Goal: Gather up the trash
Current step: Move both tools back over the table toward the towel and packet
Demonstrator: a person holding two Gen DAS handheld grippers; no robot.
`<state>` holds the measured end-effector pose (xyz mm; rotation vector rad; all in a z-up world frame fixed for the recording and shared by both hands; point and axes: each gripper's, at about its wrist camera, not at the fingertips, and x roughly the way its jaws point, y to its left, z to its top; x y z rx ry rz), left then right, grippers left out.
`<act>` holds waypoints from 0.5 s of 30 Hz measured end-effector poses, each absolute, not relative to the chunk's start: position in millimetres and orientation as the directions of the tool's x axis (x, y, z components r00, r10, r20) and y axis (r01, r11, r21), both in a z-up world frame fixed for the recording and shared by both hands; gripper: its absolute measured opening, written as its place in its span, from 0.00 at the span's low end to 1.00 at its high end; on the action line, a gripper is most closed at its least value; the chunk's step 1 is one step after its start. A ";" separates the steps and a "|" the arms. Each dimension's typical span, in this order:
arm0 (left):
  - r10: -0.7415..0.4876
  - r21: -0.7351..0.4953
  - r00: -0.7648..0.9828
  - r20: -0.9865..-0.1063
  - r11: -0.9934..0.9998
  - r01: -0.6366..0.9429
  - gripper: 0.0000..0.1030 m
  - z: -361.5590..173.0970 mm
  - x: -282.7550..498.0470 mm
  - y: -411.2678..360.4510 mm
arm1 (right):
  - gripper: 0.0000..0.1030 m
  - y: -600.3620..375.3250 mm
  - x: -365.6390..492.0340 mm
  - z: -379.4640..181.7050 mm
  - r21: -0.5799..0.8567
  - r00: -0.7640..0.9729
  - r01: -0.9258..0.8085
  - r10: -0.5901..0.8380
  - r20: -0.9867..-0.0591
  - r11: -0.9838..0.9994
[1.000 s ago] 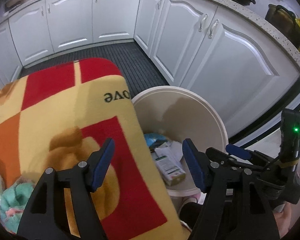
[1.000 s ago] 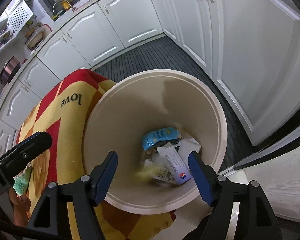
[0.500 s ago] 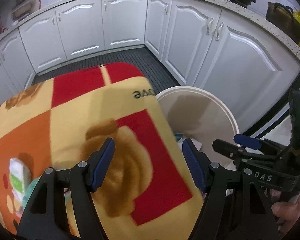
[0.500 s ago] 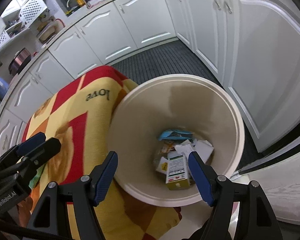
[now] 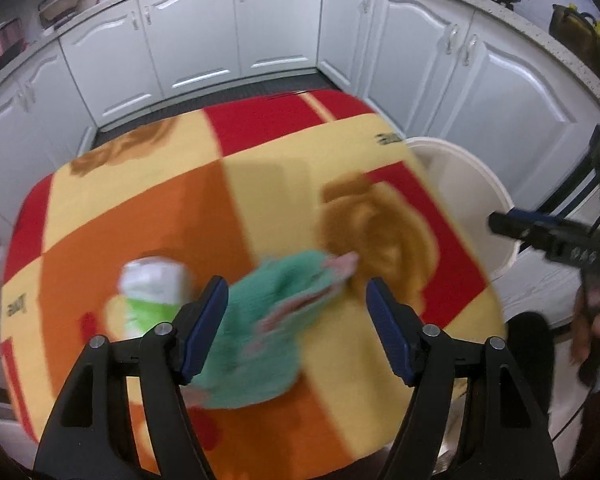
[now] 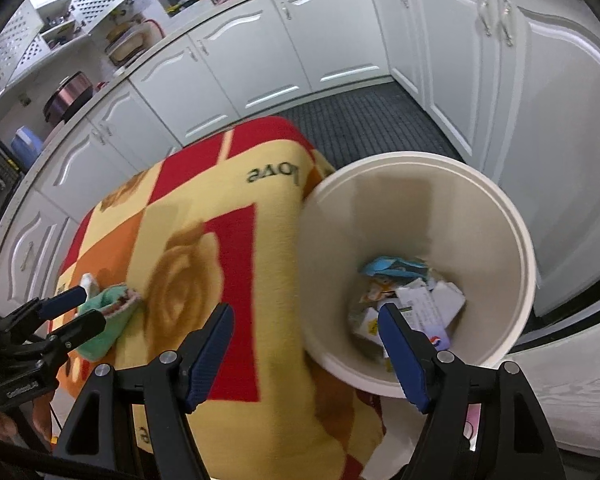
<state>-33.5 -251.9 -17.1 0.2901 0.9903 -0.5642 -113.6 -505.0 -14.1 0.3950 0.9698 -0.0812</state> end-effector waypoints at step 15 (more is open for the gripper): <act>-0.279 -0.038 0.352 -0.893 0.828 0.559 0.45 -52.3 -25.2 -226.9 | 0.71 -444.7 -87.1 -13.1 0.274 0.541 0.132 0.162 -0.825 0.953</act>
